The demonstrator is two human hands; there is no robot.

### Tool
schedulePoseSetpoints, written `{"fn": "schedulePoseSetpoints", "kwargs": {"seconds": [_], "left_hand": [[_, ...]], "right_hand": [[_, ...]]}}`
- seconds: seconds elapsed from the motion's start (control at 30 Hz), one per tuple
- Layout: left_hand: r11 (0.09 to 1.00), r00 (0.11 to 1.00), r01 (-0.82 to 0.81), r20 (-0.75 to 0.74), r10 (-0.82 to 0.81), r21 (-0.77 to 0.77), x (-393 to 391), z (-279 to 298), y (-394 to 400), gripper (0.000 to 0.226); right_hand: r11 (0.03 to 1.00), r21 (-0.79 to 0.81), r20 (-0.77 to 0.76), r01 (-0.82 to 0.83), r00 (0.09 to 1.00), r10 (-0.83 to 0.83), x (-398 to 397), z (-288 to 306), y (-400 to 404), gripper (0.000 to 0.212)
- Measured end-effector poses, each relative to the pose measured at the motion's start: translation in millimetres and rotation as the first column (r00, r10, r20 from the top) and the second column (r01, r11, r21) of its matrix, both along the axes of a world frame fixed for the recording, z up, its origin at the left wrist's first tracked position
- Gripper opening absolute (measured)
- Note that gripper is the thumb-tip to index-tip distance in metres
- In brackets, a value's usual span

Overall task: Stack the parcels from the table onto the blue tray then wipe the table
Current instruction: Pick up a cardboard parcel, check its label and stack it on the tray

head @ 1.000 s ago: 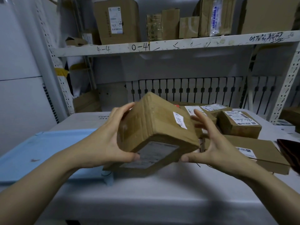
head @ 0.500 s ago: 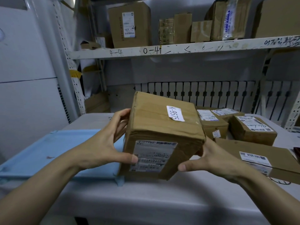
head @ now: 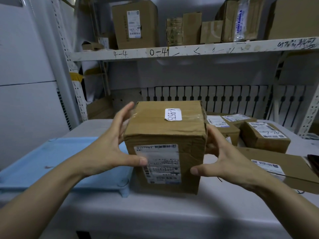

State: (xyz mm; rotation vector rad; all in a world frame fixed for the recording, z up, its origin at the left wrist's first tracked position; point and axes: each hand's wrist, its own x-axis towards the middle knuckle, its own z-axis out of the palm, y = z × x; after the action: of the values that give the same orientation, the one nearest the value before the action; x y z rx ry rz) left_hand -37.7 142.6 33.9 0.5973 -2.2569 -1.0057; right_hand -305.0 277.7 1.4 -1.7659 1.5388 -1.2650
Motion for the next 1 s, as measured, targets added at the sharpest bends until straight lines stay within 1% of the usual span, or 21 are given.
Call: {"fn": "schedulePoseSetpoints", "kwargs": {"seconds": [0.07,0.13,0.27,0.33,0.4,0.5,0.63,0.7,0.87,1.0], "left_hand": [[0.996,0.999,-0.029,-0.036,0.027,-0.080,1.1,8.8,1.6,0.132],[0.985,0.998,-0.060,-0.032,0.056,-0.161,2.1,18.4,4.6,0.132],[0.943,0.994,-0.055,0.069,0.082,-0.328,-0.8,35.7,18.7,0.118],[0.931,0.992,-0.016,0.113,0.062,-0.365,-5.6,40.1,25.0,0.111],[0.940,0.988,0.025,0.153,0.029,-0.340,-10.5,40.8,26.8,0.111],[0.952,0.976,0.062,0.219,0.006,-0.301,-15.1,38.3,23.3,0.115],[0.958,0.970,0.054,0.244,0.017,-0.282,-15.8,33.2,16.7,0.117],[0.965,0.972,0.056,0.236,0.006,-0.255,-14.4,30.2,13.6,0.116],[0.992,0.981,0.045,0.194,-0.022,-0.120,0.7,19.2,-0.2,0.108],[1.000,0.992,0.000,0.123,0.002,-0.015,14.8,11.5,-6.8,0.103]], "right_hand": [[1.000,0.000,-0.031,0.013,0.999,-0.013,-1.3,1.3,0.8,0.103],[1.000,0.014,-0.046,0.027,0.999,-0.027,-2.2,3.0,1.8,0.107],[0.999,-0.009,-0.106,0.042,0.993,-0.043,-0.2,7.2,2.6,0.111],[0.999,-0.008,-0.115,0.038,0.993,-0.039,2.5,10.6,2.6,0.111],[0.999,0.015,-0.128,0.037,0.991,-0.035,5.8,15.0,2.8,0.110],[0.998,0.034,-0.195,0.045,0.980,-0.037,10.1,19.0,2.5,0.109],[0.998,0.013,-0.274,0.059,0.960,-0.054,14.2,20.1,1.2,0.113],[0.998,0.001,-0.271,0.065,0.961,-0.063,13.7,19.6,0.7,0.116],[0.994,-0.035,-0.234,0.099,0.967,-0.104,6.0,14.2,3.8,0.124],[0.994,-0.012,-0.131,0.112,0.985,-0.112,-7.0,1.0,5.1,0.134]]}}
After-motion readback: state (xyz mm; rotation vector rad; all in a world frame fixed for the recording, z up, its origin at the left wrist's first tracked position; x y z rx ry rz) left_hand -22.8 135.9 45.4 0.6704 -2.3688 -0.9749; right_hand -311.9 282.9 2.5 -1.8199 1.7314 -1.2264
